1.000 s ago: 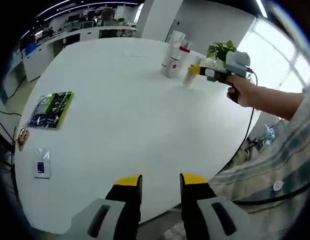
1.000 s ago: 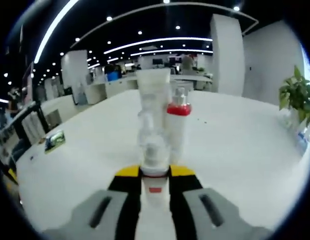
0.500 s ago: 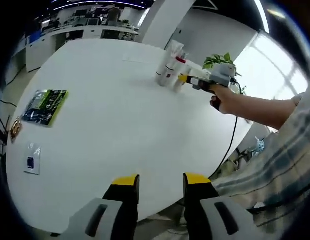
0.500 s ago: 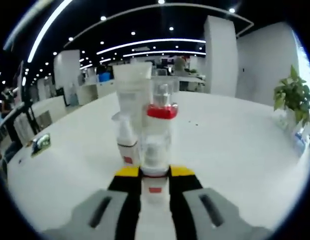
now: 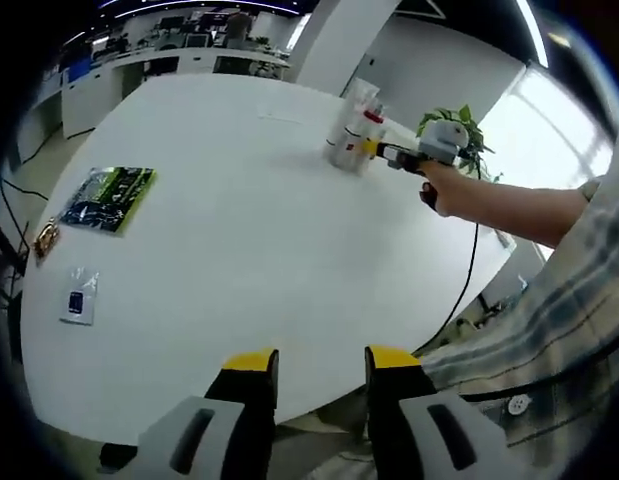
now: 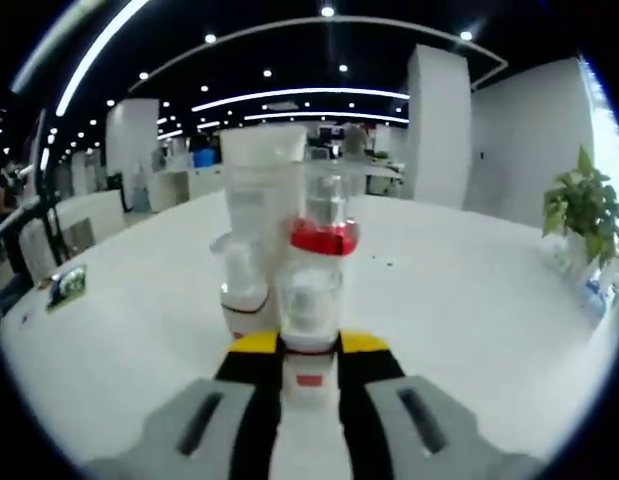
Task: Arrange the skincare products in the storage area until every visible bottle or jar stands upright without overlapping.
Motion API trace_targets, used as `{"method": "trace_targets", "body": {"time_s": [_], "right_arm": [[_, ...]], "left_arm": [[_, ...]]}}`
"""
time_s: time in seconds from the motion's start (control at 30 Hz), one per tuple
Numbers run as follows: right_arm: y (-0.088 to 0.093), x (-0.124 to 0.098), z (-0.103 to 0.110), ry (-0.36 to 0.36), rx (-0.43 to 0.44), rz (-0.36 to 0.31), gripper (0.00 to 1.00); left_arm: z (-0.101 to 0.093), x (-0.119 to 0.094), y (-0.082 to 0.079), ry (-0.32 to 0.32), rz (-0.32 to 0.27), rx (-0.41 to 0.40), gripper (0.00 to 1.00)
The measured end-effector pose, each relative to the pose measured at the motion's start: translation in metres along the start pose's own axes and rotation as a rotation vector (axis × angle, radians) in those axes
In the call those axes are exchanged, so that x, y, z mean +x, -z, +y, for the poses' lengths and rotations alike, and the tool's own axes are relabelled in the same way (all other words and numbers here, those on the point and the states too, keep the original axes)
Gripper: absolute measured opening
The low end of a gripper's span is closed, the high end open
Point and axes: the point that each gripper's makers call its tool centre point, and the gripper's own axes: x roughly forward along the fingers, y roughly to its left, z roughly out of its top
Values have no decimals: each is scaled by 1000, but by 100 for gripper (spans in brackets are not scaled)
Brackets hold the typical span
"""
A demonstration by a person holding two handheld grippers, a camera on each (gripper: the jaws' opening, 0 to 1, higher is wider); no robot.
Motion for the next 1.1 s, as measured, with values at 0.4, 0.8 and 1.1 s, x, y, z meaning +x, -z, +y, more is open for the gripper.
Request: {"method": "trace_targets", "body": {"time_s": [0.4,0.8,1.1], "right_arm": [[6,4,0,13,116,34,22],[24,-5,0,-10,100,80,21],[22,-4,1,-49,85,77,17]], "left_arm": [[0,0,2,-21,12,34,35],[-1,5,4,-28,27,55,35],[-4,8,5,-23,44,80,35]]}}
